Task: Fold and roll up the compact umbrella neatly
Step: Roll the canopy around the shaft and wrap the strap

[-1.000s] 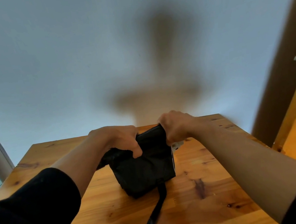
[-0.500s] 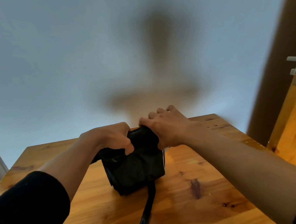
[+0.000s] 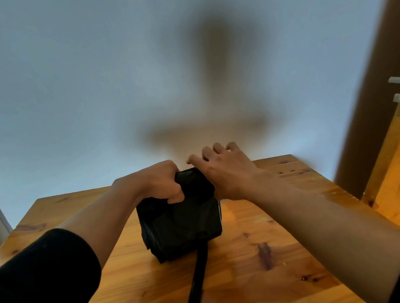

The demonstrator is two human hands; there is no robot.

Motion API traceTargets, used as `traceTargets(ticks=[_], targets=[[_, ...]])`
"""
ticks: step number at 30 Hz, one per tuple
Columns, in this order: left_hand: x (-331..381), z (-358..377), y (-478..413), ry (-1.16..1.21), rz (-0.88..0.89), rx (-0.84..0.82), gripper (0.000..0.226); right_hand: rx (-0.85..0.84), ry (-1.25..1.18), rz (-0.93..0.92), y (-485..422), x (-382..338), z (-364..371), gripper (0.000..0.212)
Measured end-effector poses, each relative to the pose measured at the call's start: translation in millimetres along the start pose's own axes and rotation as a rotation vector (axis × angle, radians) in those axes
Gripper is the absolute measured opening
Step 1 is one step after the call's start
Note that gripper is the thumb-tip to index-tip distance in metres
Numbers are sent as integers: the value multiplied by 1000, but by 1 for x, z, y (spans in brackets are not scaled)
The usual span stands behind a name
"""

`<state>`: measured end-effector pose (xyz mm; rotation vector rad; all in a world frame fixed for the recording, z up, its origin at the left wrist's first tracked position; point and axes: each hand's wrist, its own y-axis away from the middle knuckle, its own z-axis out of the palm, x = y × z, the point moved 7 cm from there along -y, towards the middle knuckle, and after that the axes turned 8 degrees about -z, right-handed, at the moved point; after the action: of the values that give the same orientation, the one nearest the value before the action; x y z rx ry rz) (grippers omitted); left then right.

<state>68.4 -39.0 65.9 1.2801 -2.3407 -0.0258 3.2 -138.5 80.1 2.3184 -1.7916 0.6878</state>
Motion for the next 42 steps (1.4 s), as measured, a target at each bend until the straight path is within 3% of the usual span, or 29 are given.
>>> traceTargets(ticks=[7,10,12,14,16,19,21,23,25,27,29,33,37,39,42], targets=[[-4,-1,3,-21,-20,-28,14,83,-92,63,-3,3,0,50],[-3,1,6,-78,10,-18,45,-32,-187,72,-5,9,5,42],[1,1,8,-203,68,81,58,-122,-291,103,-3,13,11,40],[7,3,11,-278,144,168,45,-184,-356,118,-2,15,16,46],[9,6,10,-188,162,131,30,-202,-370,123,-2,15,18,57],[10,4,8,-37,149,38,14,-67,-225,80,-1,11,10,65],[9,0,8,-7,149,33,16,63,-125,36,2,8,4,59],[8,0,8,-30,151,14,17,93,-163,15,3,7,5,47],[6,5,8,-139,135,8,21,-10,-289,22,2,9,13,38],[3,10,7,-323,137,96,43,-108,-382,36,3,9,19,35],[3,15,7,-425,169,190,50,-174,-428,42,3,11,25,36],[-2,23,-1,-193,165,85,33,-198,-456,41,5,11,28,51],[-11,18,-3,15,140,-44,31,30,-147,-63,5,3,15,51],[-11,19,-3,-9,145,-60,38,69,-163,-74,5,1,13,41],[-10,19,0,-180,162,60,41,-47,-334,-22,3,6,20,29]])
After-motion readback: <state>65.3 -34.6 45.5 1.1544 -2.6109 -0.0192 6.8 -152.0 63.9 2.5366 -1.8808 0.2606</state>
